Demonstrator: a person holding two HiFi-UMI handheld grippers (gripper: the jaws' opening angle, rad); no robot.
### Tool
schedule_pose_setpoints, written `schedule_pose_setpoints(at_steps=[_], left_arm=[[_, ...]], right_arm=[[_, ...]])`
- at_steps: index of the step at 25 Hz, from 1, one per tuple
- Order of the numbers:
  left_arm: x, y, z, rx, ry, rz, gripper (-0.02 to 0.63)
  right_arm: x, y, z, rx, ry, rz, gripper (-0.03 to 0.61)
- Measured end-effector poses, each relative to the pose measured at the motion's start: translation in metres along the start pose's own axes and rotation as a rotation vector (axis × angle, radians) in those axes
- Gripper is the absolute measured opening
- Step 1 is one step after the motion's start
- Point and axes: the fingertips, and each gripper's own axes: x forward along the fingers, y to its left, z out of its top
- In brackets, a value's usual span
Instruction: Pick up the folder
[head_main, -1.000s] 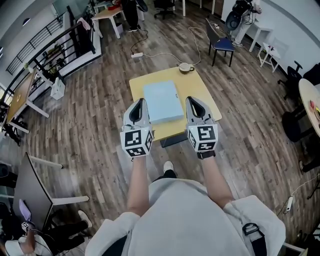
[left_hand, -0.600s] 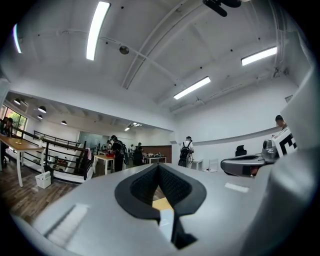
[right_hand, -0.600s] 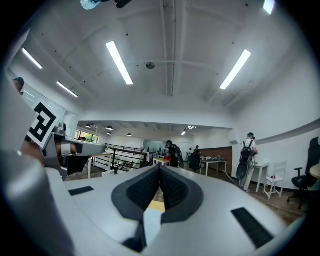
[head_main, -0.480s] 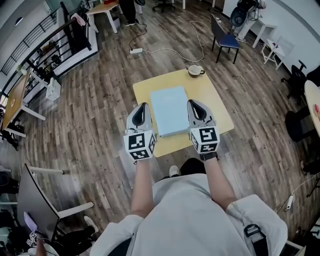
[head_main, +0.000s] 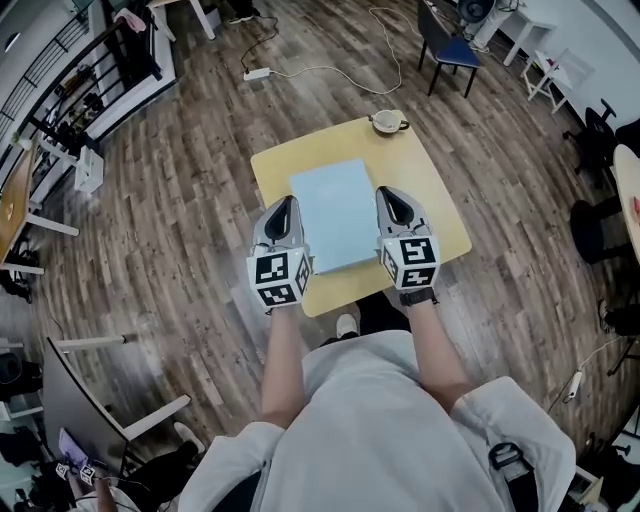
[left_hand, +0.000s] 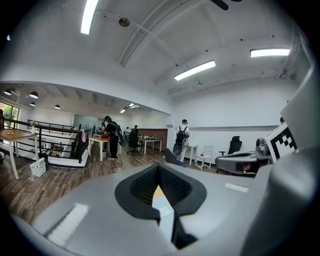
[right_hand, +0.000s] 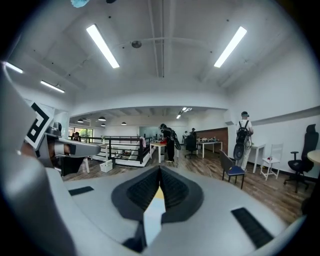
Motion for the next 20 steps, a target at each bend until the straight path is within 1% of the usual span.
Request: schedule_pose_setpoints(at_steps=[4, 11, 16, 20], left_arm=[[0.028, 0.008, -0.018, -0.028, 0.063, -0.001, 0.009], [0.074, 0.026, -0.062, -0.103, 0.174, 0.043, 0.009], [0.095, 0.044, -0.1, -0.148, 0.278, 0.079, 0.011], [0.103, 0.059, -0.132, -0.193, 0.356, 0.1, 0.023]], right_arm=[[0.032, -0.018, -0.021, 0.012, 0.076, -0.001, 0.012], [0.075, -0.042, -0.064, 0.036, 0.223, 0.049, 0.012], [0.103, -0.047, -0.099, 0.061, 0.326, 0.116, 0.012], [0.122, -0.046, -0.129, 0.093, 0.399, 0.141, 0.012]])
